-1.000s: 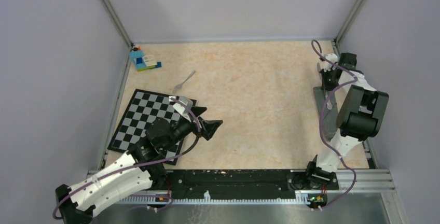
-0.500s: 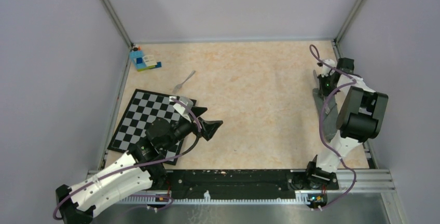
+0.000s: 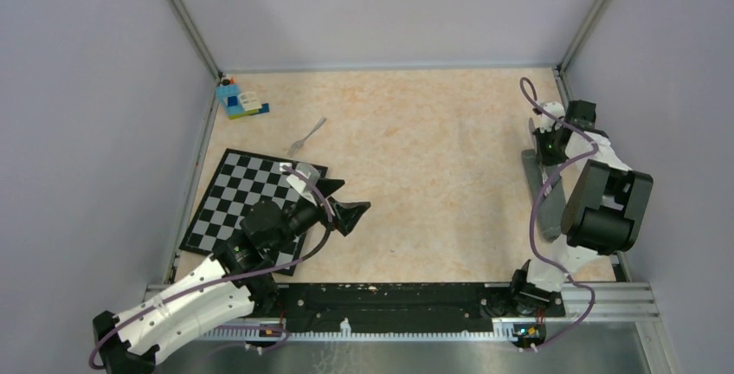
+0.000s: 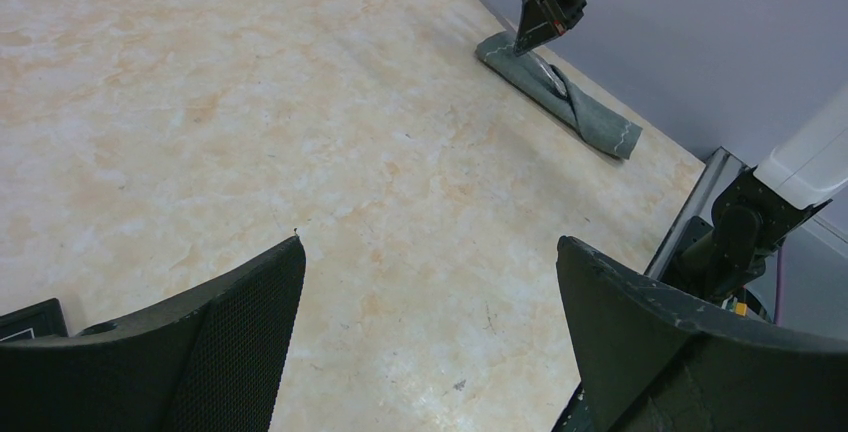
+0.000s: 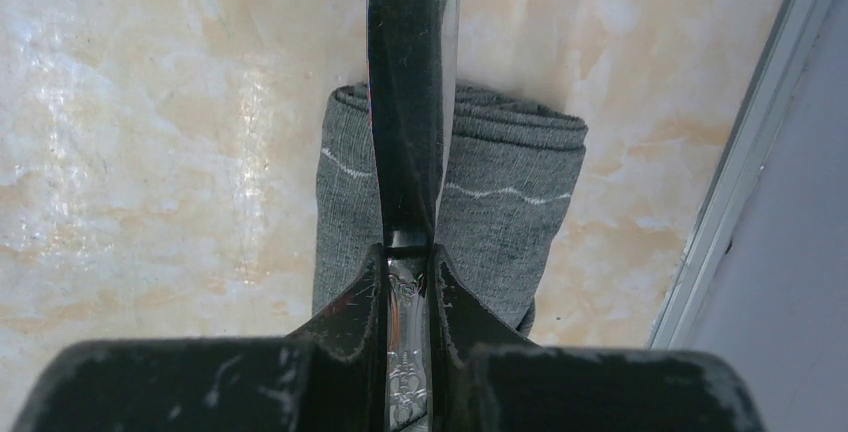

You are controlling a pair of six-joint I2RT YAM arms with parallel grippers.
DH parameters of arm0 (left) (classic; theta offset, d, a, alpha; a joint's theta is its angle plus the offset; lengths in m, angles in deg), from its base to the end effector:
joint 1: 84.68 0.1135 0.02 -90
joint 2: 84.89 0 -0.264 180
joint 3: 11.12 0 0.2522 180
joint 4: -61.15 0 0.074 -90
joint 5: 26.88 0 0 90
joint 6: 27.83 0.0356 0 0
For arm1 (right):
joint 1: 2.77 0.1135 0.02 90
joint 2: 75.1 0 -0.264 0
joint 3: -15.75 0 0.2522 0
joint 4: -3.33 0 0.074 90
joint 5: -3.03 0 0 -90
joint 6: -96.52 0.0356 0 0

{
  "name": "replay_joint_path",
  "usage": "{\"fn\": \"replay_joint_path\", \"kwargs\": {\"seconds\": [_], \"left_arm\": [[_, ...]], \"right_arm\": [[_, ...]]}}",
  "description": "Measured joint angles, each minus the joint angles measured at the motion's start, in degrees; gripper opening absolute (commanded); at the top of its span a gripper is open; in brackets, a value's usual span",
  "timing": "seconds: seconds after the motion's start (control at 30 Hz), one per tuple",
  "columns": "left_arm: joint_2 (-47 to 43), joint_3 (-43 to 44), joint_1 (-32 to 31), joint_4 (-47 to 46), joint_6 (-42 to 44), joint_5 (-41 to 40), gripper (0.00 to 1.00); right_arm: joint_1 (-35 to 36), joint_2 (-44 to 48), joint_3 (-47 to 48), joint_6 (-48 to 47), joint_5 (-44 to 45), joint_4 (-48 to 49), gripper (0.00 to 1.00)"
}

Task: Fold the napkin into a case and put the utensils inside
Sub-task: Insert the knife into the folded napkin.

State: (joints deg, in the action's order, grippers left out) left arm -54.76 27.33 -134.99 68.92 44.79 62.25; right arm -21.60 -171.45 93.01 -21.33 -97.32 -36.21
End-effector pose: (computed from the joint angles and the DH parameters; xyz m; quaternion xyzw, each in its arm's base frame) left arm 0.0967 -0.1157 0.2836 0.1943 0.6764 -0.3913 0.5931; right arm 0.3279 -0.1051 0.2003 -0.0997 0.9540 -0.0269 0.2816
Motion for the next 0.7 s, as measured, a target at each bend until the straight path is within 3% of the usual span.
{"fn": "replay_joint_path", "kwargs": {"seconds": [0.7], "left_arm": [[1.05,-0.92,1.42,-1.81,-0.11,3.74,0.99]], "right_arm": [[-0.48,2.99,-4.72,1.66,4.94,-6.93,0.0]]}}
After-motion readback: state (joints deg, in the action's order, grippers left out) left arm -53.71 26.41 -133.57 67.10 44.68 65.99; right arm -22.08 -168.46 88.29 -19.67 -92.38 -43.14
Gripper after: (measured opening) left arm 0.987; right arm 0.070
